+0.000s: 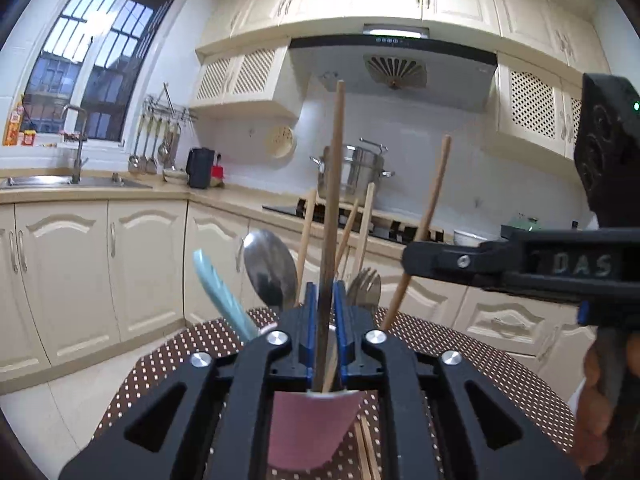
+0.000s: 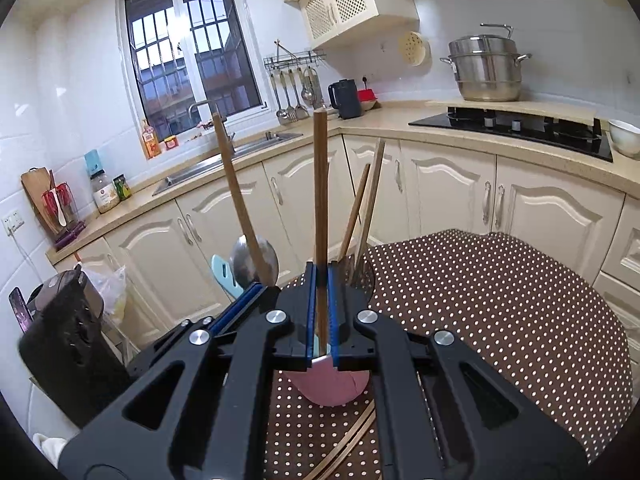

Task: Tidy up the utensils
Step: 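Lift both chopsticks upright and drop them into the pink cup, opening both tools, then grasp a remaining chopstick with the left tool while the right tool grasps another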

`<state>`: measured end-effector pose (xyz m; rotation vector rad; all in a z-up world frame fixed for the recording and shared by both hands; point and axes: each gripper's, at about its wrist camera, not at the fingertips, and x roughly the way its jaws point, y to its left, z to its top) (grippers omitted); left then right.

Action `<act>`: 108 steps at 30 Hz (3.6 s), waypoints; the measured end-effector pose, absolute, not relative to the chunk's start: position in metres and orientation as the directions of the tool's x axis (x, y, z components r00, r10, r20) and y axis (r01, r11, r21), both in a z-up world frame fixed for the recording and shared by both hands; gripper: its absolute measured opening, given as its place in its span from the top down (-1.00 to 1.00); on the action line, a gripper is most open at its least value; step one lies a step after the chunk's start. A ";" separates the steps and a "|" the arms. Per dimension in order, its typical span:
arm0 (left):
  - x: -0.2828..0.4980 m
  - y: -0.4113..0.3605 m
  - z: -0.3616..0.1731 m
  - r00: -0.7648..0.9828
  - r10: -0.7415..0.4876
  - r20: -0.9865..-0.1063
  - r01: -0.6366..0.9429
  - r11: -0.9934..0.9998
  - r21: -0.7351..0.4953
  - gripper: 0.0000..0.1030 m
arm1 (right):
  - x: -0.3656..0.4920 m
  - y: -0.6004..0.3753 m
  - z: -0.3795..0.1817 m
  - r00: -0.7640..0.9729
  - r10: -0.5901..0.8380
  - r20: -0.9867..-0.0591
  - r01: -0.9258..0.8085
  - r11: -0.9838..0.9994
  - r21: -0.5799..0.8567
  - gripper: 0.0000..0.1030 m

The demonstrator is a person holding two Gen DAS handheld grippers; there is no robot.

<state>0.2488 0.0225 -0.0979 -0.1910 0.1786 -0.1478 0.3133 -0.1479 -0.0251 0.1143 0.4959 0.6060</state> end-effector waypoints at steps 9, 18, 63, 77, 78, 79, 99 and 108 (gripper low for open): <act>0.228 0.032 -0.090 0.962 -0.184 -0.199 0.138 0.965 -0.224 0.21 | 0.304 -0.140 -0.031 0.720 0.542 -0.433 -0.488 0.839 0.239 0.88; 0.208 0.046 -0.080 0.956 -0.112 -0.273 0.058 0.979 -0.196 -0.01 | 0.293 -0.133 -0.035 0.726 0.520 -0.450 -0.465 0.853 0.236 0.85; 0.243 -0.007 -0.175 0.427 -0.139 -0.893 0.161 0.984 -0.076 -0.36 | 0.223 -0.240 -0.116 0.655 0.433 -0.620 -0.277 0.900 0.336 0.03; 0.267 -0.026 -0.178 0.419 -0.060 -0.906 0.165 0.986 0.011 -0.36 | 0.236 -0.238 -0.131 0.626 0.443 -0.642 -0.269 0.895 0.356 0.01; 0.271 -0.030 -0.178 0.416 -0.056 -0.908 0.170 0.985 0.016 -0.36 | 0.238 -0.237 -0.131 0.623 0.442 -0.645 -0.268 0.895 0.356 0.01; 0.276 -0.033 -0.178 0.409 -0.056 -0.911 0.176 0.984 0.019 -0.36 | 0.239 -0.238 -0.131 0.621 0.441 -0.649 -0.266 0.896 0.355 0.01; 0.282 -0.037 -0.174 0.444 -0.163 -0.881 0.154 0.983 -0.105 0.90 | 0.302 -0.193 -0.142 0.466 0.366 -0.806 -0.271 0.926 0.264 -0.04; 0.262 -0.025 -0.167 0.496 -0.150 -0.855 0.157 0.984 -0.081 0.90 | 0.328 -0.153 -0.148 0.394 0.237 -0.888 -0.296 0.948 0.121 0.15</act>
